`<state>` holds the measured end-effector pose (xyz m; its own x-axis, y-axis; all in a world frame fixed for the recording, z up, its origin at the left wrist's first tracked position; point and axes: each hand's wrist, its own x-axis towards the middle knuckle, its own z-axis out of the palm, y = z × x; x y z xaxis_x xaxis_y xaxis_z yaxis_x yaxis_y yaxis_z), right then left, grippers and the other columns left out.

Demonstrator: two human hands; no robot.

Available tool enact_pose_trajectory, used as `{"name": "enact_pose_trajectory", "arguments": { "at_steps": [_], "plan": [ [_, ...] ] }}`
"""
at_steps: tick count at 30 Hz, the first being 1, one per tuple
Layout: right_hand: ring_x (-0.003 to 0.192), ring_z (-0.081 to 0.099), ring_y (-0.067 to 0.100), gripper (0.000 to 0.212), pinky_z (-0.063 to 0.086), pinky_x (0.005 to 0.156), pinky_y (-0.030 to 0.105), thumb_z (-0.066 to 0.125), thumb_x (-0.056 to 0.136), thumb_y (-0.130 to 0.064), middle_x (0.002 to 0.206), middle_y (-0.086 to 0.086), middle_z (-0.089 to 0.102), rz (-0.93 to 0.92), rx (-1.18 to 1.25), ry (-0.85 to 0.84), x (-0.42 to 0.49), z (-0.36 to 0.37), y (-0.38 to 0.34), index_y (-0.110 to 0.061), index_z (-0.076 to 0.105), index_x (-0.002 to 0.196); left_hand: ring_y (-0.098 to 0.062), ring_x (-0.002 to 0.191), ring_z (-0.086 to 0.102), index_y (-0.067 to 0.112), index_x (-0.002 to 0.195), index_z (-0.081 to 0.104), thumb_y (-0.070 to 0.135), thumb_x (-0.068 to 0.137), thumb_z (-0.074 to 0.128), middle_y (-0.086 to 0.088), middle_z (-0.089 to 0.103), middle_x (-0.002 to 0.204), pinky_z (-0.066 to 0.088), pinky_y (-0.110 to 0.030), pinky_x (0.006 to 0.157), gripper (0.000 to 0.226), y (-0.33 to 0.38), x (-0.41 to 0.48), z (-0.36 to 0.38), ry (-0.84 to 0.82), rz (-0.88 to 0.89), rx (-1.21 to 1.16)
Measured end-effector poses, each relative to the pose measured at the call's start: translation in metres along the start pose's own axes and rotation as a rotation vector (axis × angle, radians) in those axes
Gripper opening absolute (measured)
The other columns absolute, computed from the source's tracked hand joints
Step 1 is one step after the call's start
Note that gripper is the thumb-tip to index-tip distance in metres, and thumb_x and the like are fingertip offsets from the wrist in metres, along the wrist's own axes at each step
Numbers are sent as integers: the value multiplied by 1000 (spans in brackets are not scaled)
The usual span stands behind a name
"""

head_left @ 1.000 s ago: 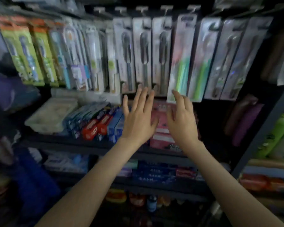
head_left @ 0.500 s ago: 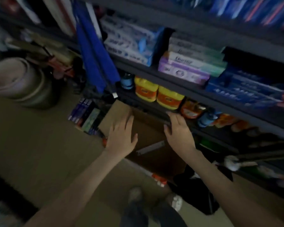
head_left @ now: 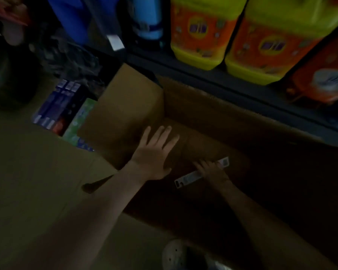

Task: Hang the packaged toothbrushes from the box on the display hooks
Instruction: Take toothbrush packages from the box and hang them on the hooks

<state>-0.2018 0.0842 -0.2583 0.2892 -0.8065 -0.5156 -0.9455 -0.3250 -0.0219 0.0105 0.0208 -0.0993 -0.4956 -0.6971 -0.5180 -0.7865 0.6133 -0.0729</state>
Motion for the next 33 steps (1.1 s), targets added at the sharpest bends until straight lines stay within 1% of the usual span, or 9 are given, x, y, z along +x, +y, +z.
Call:
{"name": "enact_pose_trajectory", "arguments": {
  "at_steps": [3, 8, 11, 13, 18, 22, 25, 28, 33],
  "plan": [
    [58, 64, 18, 41, 51, 54, 29, 40, 70, -23, 74, -1, 70, -73, -82, 15, 38, 79, 18, -24, 79, 81, -26, 146, -21, 25, 151, -19, 61, 90, 46, -8, -25, 158, -17, -50, 113, 96, -2, 27, 22, -83, 13, 64],
    [61, 62, 18, 32, 30, 65, 33, 42, 63, -26, 70, -1, 65, -206, -42, -75, 32, 84, 12, -19, 65, 84, -26, 146, -21, 25, 151, -17, 61, 91, 43, -8, -25, 158, -18, -50, 113, 93, 5, 26, 20, -44, 28, 57],
    [90, 63, 27, 42, 44, 75, 37, 46, 75, -24, 101, 9, 65, -151, 147, 7, -6, -2, -7, -9, 65, 109, -25, 147, -15, 25, 153, -11, 58, 91, 48, -8, -18, 160, -18, -49, 113, 92, 16, 1, -2, 7, -15, -9],
    [119, 46, 30, 50, 37, 93, 41, 50, 88, -22, 129, 11, 49, -31, 244, 59, -37, -63, -11, -9, 43, 136, -26, 148, -14, 25, 153, -12, 55, 91, 50, -8, -17, 160, -15, -50, 114, 92, 25, -22, -32, 16, -50, -68],
    [124, 39, 30, 59, 32, 101, 39, 56, 87, -9, 134, 13, 42, 6, 301, 229, -159, -240, -9, -7, 35, 142, -25, 149, -5, 23, 155, -2, 40, 92, 58, -9, -4, 162, -11, -47, 116, 88, 40, -105, -152, 103, -32, -206],
    [132, 29, 27, 71, 24, 106, 31, 54, 90, -9, 144, 12, 33, 72, 419, 253, -282, -375, 7, -11, 17, 150, -24, 140, 28, 19, 151, 25, 37, 94, 57, -5, 30, 152, 20, -37, 113, 68, 43, -176, -282, 160, 110, -326],
    [133, 32, 29, 65, 25, 107, 30, 54, 89, -9, 145, 15, 36, 64, 387, 379, -365, -449, 26, -10, 26, 148, -21, 118, 47, 18, 134, 44, 39, 89, 65, -2, 49, 129, 44, -36, 92, 54, 52, -223, -377, 178, 228, -461],
    [129, 40, 31, 59, 32, 107, 35, 54, 90, -8, 142, 15, 42, 104, 251, 616, -424, -496, 49, -9, 34, 146, -19, 101, 57, 17, 119, 57, 45, 86, 67, 0, 60, 111, 48, -35, 80, 45, 72, -254, -459, 286, 300, -508],
    [85, 65, 37, 46, 54, 68, 40, 40, 83, -14, 99, 19, 64, 285, -62, 1040, -499, -545, 73, 2, 50, 124, -16, 107, 57, 18, 132, 54, 59, 85, 60, 0, 57, 132, 45, -28, 84, 63, 131, -289, -565, 326, 365, -575]
  ]
}}
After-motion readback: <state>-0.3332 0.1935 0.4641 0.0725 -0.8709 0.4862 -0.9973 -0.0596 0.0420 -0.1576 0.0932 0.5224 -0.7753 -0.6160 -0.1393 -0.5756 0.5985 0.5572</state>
